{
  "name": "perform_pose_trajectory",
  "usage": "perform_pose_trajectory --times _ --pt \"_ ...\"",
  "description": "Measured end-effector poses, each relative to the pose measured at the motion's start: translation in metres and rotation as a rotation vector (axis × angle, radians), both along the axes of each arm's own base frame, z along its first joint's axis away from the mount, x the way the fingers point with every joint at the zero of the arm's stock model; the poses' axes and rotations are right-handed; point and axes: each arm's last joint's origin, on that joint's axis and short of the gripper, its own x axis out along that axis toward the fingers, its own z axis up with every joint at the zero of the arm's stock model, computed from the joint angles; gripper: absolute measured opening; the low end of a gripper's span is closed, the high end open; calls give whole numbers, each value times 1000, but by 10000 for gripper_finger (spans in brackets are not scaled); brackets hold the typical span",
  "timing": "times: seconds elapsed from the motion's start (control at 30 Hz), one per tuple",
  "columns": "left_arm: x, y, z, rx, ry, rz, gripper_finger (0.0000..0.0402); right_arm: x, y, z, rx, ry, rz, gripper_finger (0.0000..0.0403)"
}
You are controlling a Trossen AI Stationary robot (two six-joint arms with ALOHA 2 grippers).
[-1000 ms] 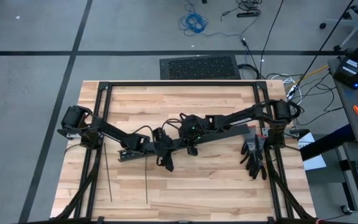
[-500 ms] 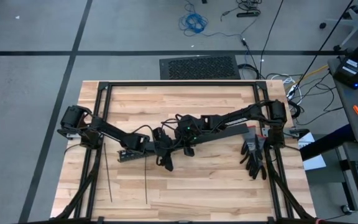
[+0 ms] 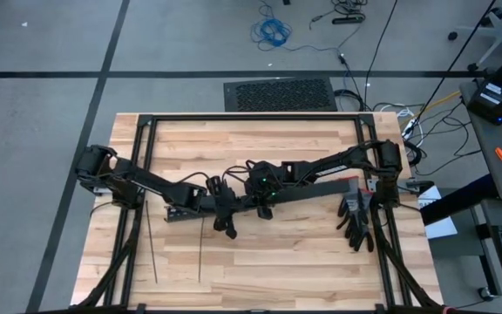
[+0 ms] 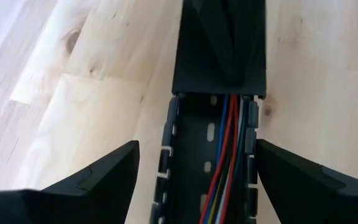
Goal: Ziptie cables
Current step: Close the black cable duct with the cable duct cover
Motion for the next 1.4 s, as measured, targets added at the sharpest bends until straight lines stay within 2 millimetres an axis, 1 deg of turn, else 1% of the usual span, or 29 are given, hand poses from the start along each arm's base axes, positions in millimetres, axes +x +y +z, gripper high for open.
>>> perform_pose_trajectory --times 0.33,0.4,0.5,0.7,0.87,1.33,1.4 --pt "-3 1 -13 -17 -44 2 310 0 0 0 1 2 0 0" --pt "-4 1 -15 -21 -61 3 305 0 0 0 2 2 1 0" --pt "-5 1 -17 -26 -79 4 286 0 0 0 7 4 -4 0" --pt "-6 1 -18 -31 -86 7 234 0 0 0 10 2 -6 0" --pt "-5 1 -17 -29 -95 3 211 0 -1 0 12 1 -6 0" --pt "-4 0 -16 -31 -121 2 205 8 -2 9 -3 -21 9 0" --pt "-4 0 -16 -32 -122 2 205 9 -4 8 0 -21 8 0"
